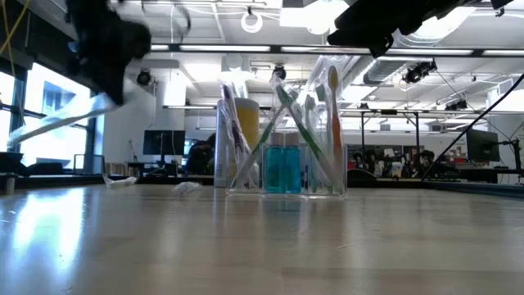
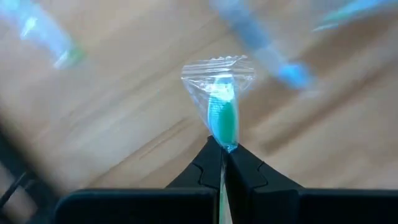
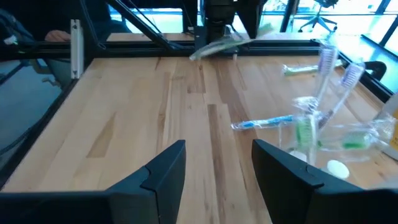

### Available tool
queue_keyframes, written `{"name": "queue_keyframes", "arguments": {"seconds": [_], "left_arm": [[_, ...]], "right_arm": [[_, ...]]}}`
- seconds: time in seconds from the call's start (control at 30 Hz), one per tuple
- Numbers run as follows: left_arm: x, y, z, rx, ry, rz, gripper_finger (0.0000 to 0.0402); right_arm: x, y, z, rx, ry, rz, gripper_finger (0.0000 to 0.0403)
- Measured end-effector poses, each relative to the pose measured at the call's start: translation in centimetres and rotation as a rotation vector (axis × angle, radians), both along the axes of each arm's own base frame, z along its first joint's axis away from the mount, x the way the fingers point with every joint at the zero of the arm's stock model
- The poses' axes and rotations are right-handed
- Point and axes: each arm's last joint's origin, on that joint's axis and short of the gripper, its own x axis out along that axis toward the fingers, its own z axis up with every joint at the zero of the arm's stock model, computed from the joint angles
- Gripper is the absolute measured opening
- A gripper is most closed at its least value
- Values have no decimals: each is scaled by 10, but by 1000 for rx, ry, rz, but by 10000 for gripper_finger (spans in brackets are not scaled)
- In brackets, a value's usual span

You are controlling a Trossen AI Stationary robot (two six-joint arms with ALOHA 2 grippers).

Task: Pick & Place toothbrushing station
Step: Put the bottom green toothbrush into the left section of the transparent organizer

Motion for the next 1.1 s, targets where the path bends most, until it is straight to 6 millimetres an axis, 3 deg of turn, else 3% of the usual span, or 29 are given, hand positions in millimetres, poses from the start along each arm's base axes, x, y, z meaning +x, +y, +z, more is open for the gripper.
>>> {"name": "queue_keyframes", "arguments": {"seconds": [0.17, 0.27, 0.4, 0.57, 0.73, 1.1], "left_arm": [[10, -44, 23, 261, -357, -276, 0], [20, -68, 17, 499, -527, -401, 0], [37, -82, 9, 701, -729, -489, 1], [42, -83, 15, 782, -863, -522, 1], [51, -69, 17, 858, -862, -444, 1], [87, -35, -6, 932, -784, -365, 0]], "right_arm": [[0, 1, 1, 12, -13, 20, 176], [1, 1, 2, 17, -17, 26, 176], [1, 5, 4, 47, -35, 77, 176], [-2, 13, 5, 55, -46, 130, 176], [-4, 21, 7, 20, -65, 175, 176], [-5, 35, 5, 16, -73, 229, 176]]}}
